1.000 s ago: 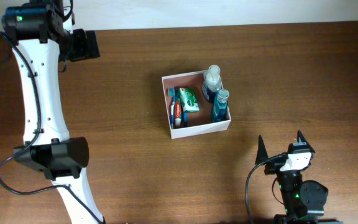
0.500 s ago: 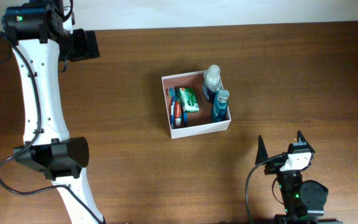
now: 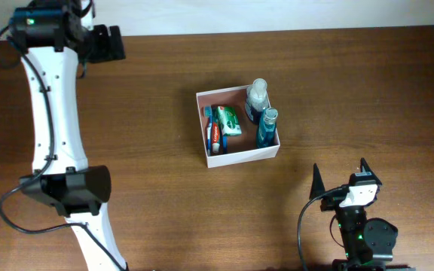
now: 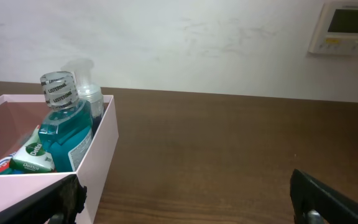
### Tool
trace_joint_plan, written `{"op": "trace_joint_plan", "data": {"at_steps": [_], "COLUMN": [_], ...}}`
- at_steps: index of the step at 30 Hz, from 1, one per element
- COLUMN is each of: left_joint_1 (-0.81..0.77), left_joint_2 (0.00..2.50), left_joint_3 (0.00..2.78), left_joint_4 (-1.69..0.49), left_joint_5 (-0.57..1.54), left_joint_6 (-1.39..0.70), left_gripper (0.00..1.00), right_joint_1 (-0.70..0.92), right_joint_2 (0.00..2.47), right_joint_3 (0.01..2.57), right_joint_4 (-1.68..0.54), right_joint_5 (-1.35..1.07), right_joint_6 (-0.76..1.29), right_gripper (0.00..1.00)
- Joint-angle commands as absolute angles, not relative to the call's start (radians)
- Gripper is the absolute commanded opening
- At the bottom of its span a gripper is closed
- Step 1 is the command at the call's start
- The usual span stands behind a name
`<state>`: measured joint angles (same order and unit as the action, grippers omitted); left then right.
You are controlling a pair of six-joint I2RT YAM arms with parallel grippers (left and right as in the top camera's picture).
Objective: Pack container
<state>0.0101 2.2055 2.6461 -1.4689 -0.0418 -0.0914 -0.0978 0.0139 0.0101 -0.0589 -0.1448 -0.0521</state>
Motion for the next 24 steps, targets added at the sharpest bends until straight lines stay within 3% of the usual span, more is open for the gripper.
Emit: {"op": "trace_joint_plan", "data": {"at_steps": [1, 11, 24], "left_joint_1": [-0.048, -0.083, -0.083], "left_joint_2": [2.196, 1.959, 1.288], "left_joint_3": [2.650, 2.528, 1.233], "left_joint_4": [-1.439, -1.379, -0.535], "left_joint_5": [-0.042, -0.061, -0.017], "left_joint_6": [-0.028, 0.006, 0.062], "left_gripper": [1.00, 1.00, 1.00], "right_joint_1": [-0.106, -0.106, -0.106], "right_joint_2": [0.004, 0.004, 0.004], "right_joint_3": [0.006, 0.006, 0.006], "right_joint_4": [-0.065, -0.065, -0.065], "right_joint_5": [-0.147, -0.147, -0.147], "right_joint_6": [-0.048, -0.048, -0.048], "right_gripper": [0.98, 0.98, 0.98]}}
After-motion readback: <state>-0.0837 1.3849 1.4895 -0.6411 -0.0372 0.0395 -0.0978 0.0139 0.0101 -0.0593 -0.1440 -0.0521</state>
